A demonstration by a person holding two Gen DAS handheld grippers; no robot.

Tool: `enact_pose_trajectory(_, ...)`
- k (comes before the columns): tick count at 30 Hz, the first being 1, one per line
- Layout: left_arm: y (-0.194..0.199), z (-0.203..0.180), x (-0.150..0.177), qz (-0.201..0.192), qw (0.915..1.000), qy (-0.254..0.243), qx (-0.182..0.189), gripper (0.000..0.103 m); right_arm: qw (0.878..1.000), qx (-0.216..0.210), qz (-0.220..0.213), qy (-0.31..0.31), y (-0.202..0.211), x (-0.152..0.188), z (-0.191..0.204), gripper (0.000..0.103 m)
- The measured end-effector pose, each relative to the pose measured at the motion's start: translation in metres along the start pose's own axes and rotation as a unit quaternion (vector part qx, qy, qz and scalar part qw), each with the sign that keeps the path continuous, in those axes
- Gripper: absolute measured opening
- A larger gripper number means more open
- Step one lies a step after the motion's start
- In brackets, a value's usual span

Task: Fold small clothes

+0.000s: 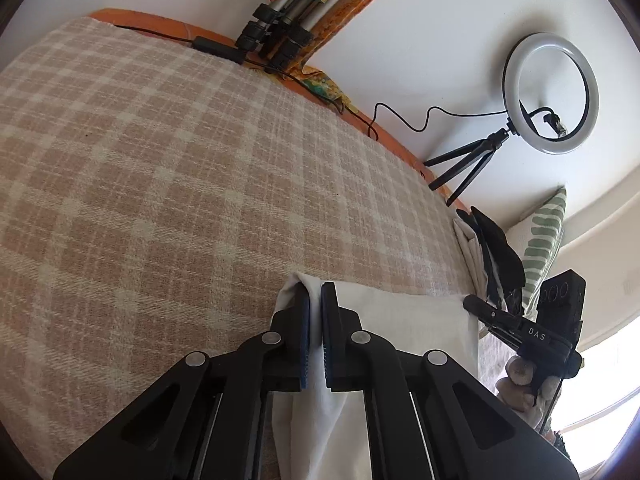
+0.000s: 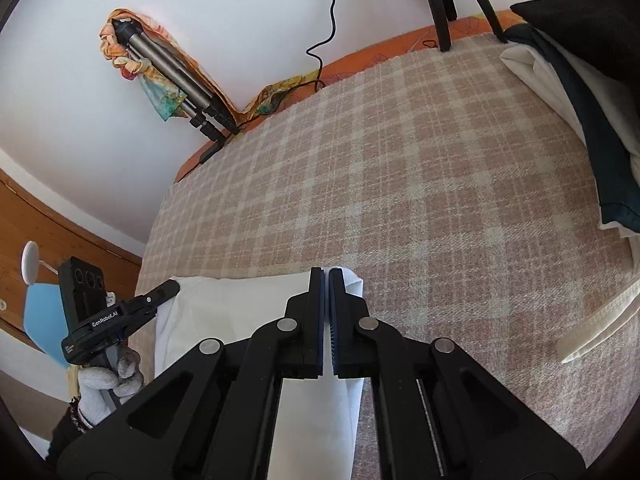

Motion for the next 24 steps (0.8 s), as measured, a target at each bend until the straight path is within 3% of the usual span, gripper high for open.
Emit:
enact_pose_trajectory(5, -0.006, 0.008, -0.001, -0.005, 0.9997, -0.004, -0.024, 0.004, 0.999, 0.038, 0.017, -0.003, -0.008, 0.003, -0.015, 0.003)
enact_pose_trajectory(8, -0.006, 0.005, -0.004, 0.010, 0.9994, -0.013, -0.032, 0.007, 0.999, 0.050, 0.003, -0.006, 0.005, -0.005, -0.021, 0.003)
enact_pose_trajectory(9, -0.004, 0.003, -0.006, 0.008, 0.9989, -0.023, -0.041, 0.012, 0.999, 0.048, -0.005, 0.000, 0.012, -0.007, -0.019, 0.003)
enact_pose_trajectory(13, 0.014, -0.006, -0.009, -0.011, 0.9968, -0.064, -0.047, 0.013, 1.000, -0.001, -0.010, 0.029, 0.036, -0.003, 0.013, 0.003)
enact_pose_trajectory(16, 0.029, -0.022, 0.001, -0.003, 0.9971, -0.076, -0.006, 0.013, 0.996, -0.036, 0.003, 0.077, 0.049, 0.015, 0.048, 0.004)
enact_pose_trajectory(20, 0.051, -0.053, 0.028, 0.016, 0.9892, -0.143, 0.027, 0.013, 0.989, -0.045, 0.028, 0.139, 0.063, 0.049, 0.079, 0.004)
enact_pose_trajectory(22, 0.063, -0.062, 0.045, 0.033, 0.9848, -0.166, 0.040, 0.013, 0.986, -0.043, 0.036, 0.154, 0.074, 0.066, 0.082, 0.009)
enact_pose_trajectory(23, 0.069, -0.064, 0.054, 0.041, 0.9831, -0.172, 0.045, 0.015, 0.987, -0.043, 0.038, 0.153, 0.082, 0.075, 0.081, 0.018)
enact_pose_trajectory(24, 0.076, -0.065, 0.062, 0.048, 0.9815, -0.179, 0.050, 0.021, 0.987, -0.043, 0.037, 0.149, 0.089, 0.082, 0.078, 0.023)
Point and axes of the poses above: each gripper's, at about its wrist camera, not at the fingertips, and y roughly against the way its jaws point, z to its left, x to its underside, the point moved 6 cm from there along -y, roughly the way its jaws point, and after that the axes turned 13 degrees about -z, right-handed, at the moved point
